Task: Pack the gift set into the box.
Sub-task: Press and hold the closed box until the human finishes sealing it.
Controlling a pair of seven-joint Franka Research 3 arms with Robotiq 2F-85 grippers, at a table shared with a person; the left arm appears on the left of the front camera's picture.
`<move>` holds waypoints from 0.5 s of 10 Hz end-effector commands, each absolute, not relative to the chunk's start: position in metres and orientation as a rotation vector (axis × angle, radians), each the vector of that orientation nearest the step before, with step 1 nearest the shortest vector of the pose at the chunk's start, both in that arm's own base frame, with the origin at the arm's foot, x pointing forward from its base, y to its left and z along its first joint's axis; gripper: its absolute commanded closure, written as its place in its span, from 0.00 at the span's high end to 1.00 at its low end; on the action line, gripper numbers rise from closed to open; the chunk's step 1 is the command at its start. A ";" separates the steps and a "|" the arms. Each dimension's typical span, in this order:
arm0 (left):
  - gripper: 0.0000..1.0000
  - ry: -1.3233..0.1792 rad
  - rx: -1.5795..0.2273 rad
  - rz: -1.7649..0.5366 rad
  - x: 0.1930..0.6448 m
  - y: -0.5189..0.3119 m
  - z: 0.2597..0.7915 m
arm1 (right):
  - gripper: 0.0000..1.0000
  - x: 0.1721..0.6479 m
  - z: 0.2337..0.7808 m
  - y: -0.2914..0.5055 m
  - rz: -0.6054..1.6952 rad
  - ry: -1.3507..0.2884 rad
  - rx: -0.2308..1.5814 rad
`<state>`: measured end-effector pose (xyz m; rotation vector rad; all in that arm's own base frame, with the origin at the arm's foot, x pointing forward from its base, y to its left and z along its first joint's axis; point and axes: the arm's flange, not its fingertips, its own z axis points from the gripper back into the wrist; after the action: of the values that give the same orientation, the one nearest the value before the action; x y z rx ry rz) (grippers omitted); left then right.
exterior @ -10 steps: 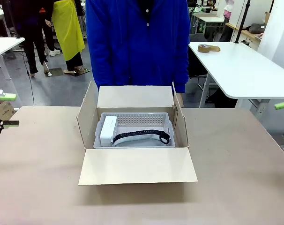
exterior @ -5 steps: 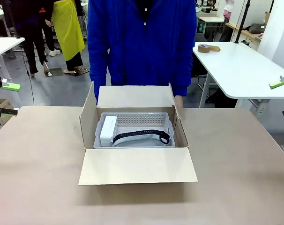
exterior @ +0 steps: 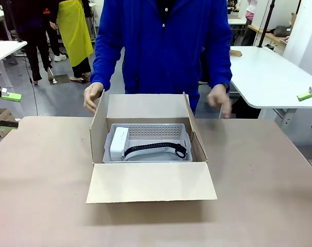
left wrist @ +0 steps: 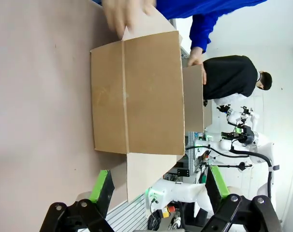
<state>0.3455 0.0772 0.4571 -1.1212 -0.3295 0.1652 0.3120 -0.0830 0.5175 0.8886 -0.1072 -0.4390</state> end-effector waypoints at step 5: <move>1.00 -0.319 -1.121 0.158 0.341 0.076 0.457 | 1.00 0.311 0.518 -0.084 -0.436 -0.109 0.903</move>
<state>0.3456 0.0770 0.4571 -1.1213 -0.3291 0.1647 0.3119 -0.0829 0.5175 0.8889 -0.1059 -0.4386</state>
